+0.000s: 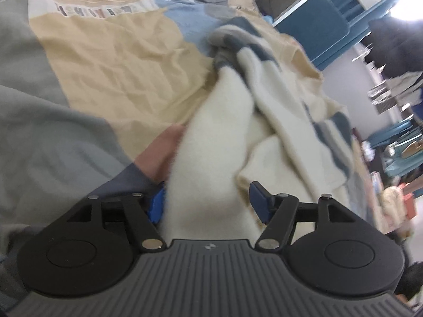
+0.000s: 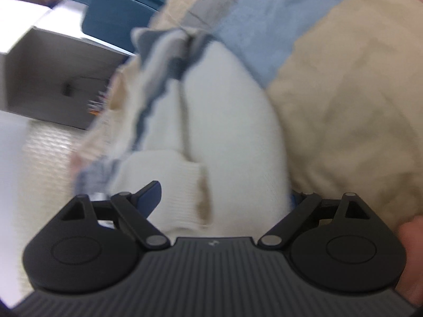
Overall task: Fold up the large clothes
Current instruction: 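Close both grippers on the sweater sleeve and lift it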
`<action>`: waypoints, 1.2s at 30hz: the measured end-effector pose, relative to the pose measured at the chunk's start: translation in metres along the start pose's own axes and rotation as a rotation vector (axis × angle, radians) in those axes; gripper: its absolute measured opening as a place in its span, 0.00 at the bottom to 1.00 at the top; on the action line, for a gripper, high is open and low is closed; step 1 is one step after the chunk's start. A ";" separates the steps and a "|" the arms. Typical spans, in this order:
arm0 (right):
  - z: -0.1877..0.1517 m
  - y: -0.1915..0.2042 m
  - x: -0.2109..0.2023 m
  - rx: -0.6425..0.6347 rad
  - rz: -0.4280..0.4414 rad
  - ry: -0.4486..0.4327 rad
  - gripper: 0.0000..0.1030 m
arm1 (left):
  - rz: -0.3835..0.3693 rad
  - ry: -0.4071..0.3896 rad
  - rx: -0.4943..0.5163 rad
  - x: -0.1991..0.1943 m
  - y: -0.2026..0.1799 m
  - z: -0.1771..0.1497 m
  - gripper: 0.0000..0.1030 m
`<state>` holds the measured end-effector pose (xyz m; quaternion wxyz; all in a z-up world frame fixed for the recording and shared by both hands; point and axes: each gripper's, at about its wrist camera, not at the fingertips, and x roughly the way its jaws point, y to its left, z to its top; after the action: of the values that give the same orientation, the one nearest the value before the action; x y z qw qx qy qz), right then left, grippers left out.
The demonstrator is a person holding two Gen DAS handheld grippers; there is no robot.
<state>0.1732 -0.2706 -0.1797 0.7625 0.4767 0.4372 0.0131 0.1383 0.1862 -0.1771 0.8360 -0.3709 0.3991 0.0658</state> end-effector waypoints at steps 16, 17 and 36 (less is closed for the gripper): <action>-0.010 0.013 -0.007 -0.162 0.014 -0.027 0.22 | -0.082 0.055 0.034 0.017 -0.013 -0.003 0.15; -0.007 0.014 -0.012 -0.151 0.062 -0.033 0.21 | -0.101 0.027 0.032 0.010 -0.013 -0.003 0.14; 0.000 0.033 -0.152 -0.211 0.538 -0.006 0.18 | -0.487 -0.153 -0.009 -0.169 -0.017 -0.003 0.12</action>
<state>0.0928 -0.3190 -0.0555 0.7783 0.4937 0.2889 0.2588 0.0298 0.2033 -0.0478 0.8532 -0.4537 0.2336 -0.1077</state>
